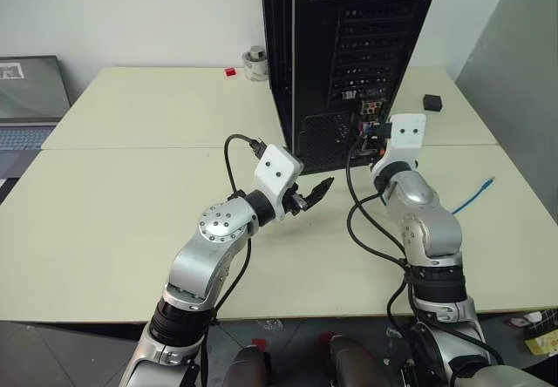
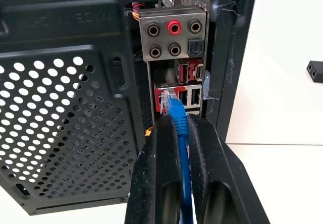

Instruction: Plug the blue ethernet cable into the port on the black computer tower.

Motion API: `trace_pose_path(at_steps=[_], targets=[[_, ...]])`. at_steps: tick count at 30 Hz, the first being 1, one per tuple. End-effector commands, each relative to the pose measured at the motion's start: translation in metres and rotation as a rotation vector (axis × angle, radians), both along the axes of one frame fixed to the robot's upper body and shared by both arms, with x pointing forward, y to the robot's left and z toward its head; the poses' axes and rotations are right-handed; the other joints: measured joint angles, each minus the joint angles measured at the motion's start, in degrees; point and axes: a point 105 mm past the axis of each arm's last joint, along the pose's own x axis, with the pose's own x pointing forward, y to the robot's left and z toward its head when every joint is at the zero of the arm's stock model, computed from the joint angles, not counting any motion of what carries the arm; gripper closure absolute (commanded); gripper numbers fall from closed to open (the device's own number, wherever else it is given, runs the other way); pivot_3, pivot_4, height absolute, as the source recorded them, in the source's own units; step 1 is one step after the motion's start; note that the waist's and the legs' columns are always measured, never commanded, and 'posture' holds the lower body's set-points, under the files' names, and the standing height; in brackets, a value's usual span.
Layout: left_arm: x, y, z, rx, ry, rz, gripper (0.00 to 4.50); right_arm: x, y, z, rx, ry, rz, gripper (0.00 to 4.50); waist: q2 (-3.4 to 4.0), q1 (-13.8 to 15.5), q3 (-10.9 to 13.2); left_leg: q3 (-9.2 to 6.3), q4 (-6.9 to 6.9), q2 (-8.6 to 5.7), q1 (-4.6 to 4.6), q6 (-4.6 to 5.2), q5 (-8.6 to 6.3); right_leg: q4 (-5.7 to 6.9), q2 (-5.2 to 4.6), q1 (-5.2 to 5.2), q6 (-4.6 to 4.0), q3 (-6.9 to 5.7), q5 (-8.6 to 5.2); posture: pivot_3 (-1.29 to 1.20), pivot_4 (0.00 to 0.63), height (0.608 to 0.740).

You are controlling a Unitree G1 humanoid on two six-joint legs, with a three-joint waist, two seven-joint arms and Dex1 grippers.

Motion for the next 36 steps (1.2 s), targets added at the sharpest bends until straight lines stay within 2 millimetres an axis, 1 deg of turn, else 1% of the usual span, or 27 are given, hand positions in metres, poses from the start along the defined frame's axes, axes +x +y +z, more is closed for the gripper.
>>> trace_pose_path(at_steps=[1,10,15,25,36], targets=[[-0.003,-0.002,0.012,-0.006,-0.058,-0.008,1.13,-0.003,0.005,0.016,-0.003,-0.067,0.019,4.50,0.00,0.00,0.00,0.00,0.00,0.00,0.00,0.00,0.00,0.00,0.00,0.00,0.00,0.00,0.00,0.00,0.150,0.740],[-0.002,-0.002,0.011,-0.005,-0.055,0.002,1.13,-0.010,0.000,0.016,-0.005,-0.069,-0.008,4.50,0.00,0.04,0.00,-0.01,-0.02,-0.01,-0.01,0.00,0.00,-0.03,0.00,0.00,0.00,0.00,0.00,0.00,0.150,0.740],[-0.002,-0.001,0.011,-0.002,-0.055,0.004,1.13,-0.016,0.000,0.014,-0.002,-0.063,-0.012,4.50,0.00,0.13,0.00,-0.02,-0.01,-0.02,-0.03,0.00,0.00,-0.05,-0.02,0.00,0.00,0.01,0.00,0.00,0.150,0.740],[-0.002,0.000,0.010,0.007,-0.054,0.002,1.13,-0.013,-0.002,0.010,-0.004,-0.053,-0.032,4.50,0.00,0.13,0.00,-0.01,-0.02,-0.02,-0.04,0.00,0.00,-0.05,-0.01,-0.01,0.01,0.01,0.00,0.00,0.150,0.740],[-0.002,-0.001,0.010,0.013,-0.060,-0.003,1.13,-0.010,-0.002,0.013,0.006,-0.067,-0.032,4.50,0.00,0.13,0.00,-0.01,-0.02,-0.02,-0.04,0.00,0.00,-0.05,-0.01,-0.01,0.01,0.00,0.00,0.00,0.150,0.740]])
